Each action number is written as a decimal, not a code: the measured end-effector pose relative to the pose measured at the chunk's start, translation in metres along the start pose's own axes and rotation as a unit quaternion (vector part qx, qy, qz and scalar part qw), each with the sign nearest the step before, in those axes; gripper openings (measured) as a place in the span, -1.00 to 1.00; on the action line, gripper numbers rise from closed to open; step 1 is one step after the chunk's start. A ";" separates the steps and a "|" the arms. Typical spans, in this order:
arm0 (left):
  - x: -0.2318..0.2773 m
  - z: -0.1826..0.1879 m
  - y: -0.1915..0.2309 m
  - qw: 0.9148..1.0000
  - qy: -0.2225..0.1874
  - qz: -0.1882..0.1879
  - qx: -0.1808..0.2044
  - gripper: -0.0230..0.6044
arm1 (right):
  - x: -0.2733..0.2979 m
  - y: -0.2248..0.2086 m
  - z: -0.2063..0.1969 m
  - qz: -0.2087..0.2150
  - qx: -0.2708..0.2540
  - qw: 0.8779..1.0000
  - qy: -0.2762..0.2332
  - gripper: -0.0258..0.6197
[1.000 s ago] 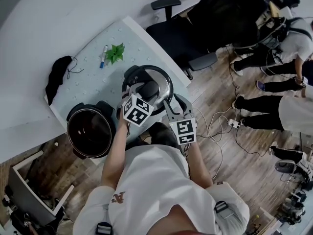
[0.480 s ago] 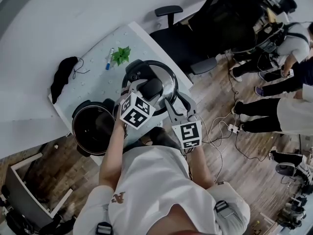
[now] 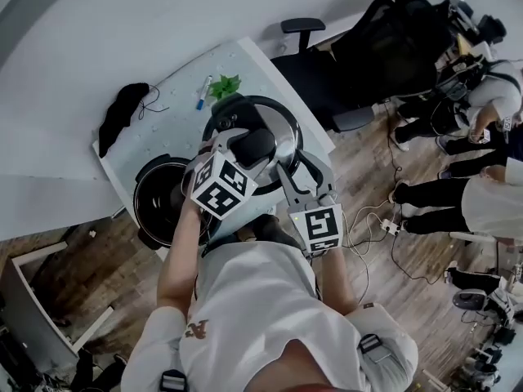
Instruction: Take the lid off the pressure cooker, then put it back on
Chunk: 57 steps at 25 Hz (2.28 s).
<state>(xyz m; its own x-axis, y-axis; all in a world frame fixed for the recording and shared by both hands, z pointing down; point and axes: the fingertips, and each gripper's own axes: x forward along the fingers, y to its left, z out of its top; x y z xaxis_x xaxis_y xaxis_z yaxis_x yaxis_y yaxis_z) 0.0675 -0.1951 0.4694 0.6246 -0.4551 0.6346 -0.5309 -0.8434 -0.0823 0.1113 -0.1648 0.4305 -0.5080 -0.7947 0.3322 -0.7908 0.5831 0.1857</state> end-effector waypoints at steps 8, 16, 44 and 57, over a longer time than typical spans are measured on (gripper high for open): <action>-0.047 -0.028 0.008 1.000 0.007 0.000 -0.018 -0.05 | 0.012 0.045 0.025 0.031 -0.020 0.999 -0.016 -0.39; -0.090 -0.063 0.006 1.000 0.020 -0.010 -0.019 -0.05 | 0.022 0.089 0.037 0.062 -0.029 0.998 -0.019 -0.39; -0.163 -0.160 -0.021 0.990 0.082 -0.110 -0.016 -0.05 | 0.036 0.179 0.029 0.115 -0.028 0.993 0.002 -0.39; -0.162 -0.186 -0.012 0.989 0.101 -0.104 -0.026 -0.05 | 0.036 0.188 0.028 0.120 -0.031 0.992 0.007 -0.39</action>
<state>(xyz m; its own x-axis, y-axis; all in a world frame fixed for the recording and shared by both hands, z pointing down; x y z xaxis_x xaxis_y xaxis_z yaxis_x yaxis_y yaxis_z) -0.1339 -0.0581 0.5103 0.5992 -0.2037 0.7743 -0.4356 -0.8944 0.1019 -0.0652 -0.0884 0.4519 -0.6737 -0.6300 0.3863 -0.6254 0.7645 0.1560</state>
